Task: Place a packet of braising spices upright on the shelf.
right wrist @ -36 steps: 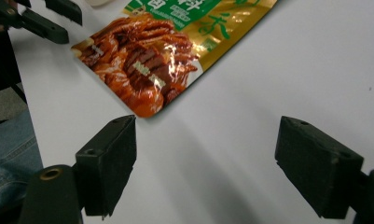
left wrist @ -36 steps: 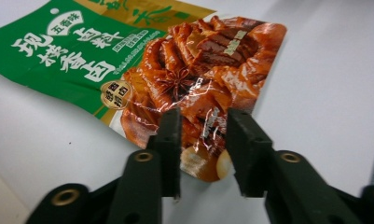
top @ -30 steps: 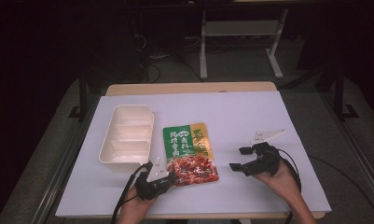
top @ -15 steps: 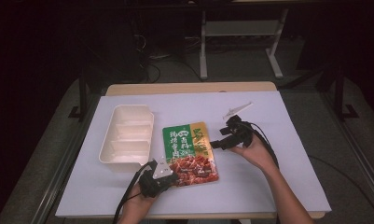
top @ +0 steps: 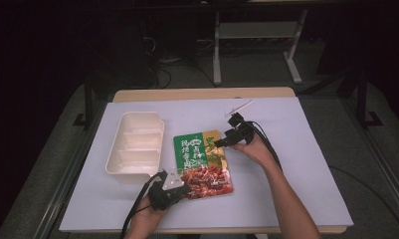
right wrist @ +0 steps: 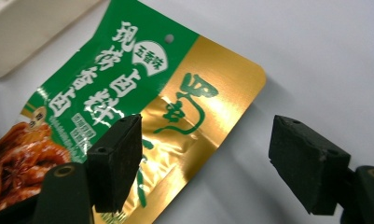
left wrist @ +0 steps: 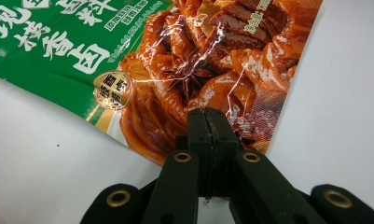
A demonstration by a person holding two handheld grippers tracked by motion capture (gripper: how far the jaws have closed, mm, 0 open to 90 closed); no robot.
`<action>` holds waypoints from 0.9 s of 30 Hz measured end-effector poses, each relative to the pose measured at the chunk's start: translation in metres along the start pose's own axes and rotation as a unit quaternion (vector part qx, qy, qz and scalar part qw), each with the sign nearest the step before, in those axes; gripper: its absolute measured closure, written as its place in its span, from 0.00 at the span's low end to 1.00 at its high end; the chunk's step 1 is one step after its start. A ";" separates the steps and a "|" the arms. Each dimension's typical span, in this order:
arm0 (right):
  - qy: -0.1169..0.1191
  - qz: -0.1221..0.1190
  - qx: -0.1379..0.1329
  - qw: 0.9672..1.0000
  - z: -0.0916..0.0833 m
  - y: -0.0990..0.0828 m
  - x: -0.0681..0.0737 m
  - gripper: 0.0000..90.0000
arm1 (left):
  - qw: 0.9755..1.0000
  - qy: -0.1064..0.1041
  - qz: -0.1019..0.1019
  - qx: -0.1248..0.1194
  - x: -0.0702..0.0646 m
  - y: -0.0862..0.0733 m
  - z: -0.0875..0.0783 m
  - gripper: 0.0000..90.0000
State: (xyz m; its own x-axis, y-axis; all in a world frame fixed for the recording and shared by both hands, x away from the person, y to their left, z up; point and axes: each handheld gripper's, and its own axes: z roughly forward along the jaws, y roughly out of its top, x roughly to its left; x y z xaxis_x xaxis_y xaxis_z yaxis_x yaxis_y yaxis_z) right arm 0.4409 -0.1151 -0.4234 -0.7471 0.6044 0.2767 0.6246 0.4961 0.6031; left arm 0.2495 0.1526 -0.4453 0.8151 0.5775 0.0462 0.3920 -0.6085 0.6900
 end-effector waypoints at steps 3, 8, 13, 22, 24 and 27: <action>0.006 0.008 0.006 1.000 0.006 -0.001 -0.003 0.32 | 1.000 -0.001 0.003 0.001 0.001 0.000 0.000 1.00; 0.032 0.005 0.009 0.999 0.013 -0.001 -0.003 0.38 | 1.000 -0.002 0.003 0.001 0.001 0.000 0.000 1.00; 0.049 0.006 -0.001 0.999 0.010 -0.001 -0.003 0.46 | 1.000 -0.001 0.002 0.001 0.001 0.000 0.000 0.99; 0.093 -0.021 -0.018 0.995 -0.003 0.001 0.001 0.61 | 1.000 -0.001 -0.001 0.000 0.001 0.000 0.000 0.98; 0.094 -0.014 -0.012 0.995 0.000 0.000 0.000 0.61 | 1.000 -0.001 -0.001 0.000 0.001 0.000 0.000 0.98; 0.084 -0.004 -0.009 0.996 0.005 0.000 -0.003 0.58 | 1.000 -0.002 -0.001 0.000 0.002 0.000 0.000 0.98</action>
State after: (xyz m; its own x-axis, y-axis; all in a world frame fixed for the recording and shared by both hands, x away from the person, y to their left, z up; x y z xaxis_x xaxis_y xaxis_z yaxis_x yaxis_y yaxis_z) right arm 0.4441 -0.1138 -0.4286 -0.7808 0.4869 0.3915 0.6149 0.4880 0.6195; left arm 0.2512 0.1535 -0.4453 0.8163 0.5760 0.0426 0.3929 -0.6079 0.6900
